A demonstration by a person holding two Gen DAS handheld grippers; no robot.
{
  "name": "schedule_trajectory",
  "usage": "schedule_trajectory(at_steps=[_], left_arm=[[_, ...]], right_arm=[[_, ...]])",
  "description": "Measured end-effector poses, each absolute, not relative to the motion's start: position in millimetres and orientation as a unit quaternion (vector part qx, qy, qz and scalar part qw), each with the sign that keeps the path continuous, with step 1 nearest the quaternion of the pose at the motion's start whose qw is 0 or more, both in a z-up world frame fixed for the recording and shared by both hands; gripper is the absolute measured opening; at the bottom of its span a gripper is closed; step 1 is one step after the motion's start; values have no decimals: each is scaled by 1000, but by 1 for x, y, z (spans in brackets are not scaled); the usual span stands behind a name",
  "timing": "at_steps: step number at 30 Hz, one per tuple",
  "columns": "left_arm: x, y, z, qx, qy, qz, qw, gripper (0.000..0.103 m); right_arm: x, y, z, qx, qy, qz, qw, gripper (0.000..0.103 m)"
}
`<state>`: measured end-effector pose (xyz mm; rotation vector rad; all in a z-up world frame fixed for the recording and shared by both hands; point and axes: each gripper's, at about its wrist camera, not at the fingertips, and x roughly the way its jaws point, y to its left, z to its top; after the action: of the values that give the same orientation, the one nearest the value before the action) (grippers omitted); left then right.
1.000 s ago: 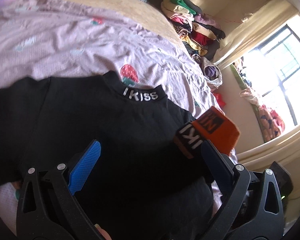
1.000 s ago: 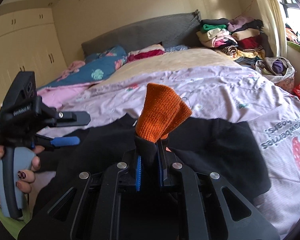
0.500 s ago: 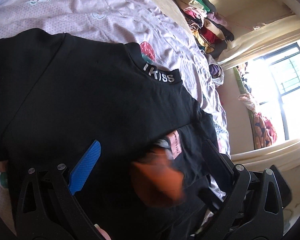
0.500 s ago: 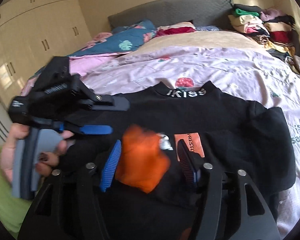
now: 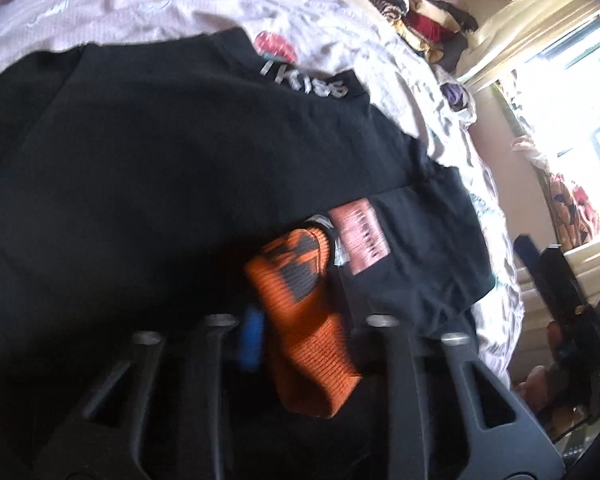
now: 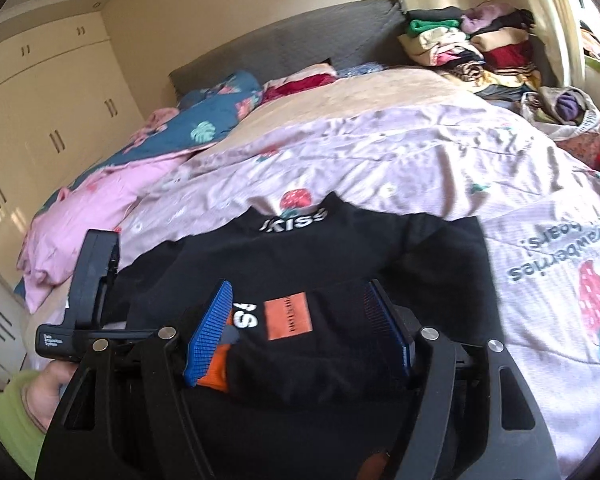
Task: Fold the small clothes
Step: 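Open the right gripper on the cuff while the left gripper pinches and straightens it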
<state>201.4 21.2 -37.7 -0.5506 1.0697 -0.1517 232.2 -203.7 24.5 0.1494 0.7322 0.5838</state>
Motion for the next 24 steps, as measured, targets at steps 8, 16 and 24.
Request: schedule_trajectory(at_steps=[8,16,24], left_arm=[[190,27,34,-245,412,-100,872,5],[168,49,78,-252,353,-103,895,5],[173,71,50,-265,384,-73,881,5]], right_arm=[[240,-253,37,68,325,196,923,67],[241,-270,39,88,315,186,927,67],[242,-240,31,60,327,210,919,67]])
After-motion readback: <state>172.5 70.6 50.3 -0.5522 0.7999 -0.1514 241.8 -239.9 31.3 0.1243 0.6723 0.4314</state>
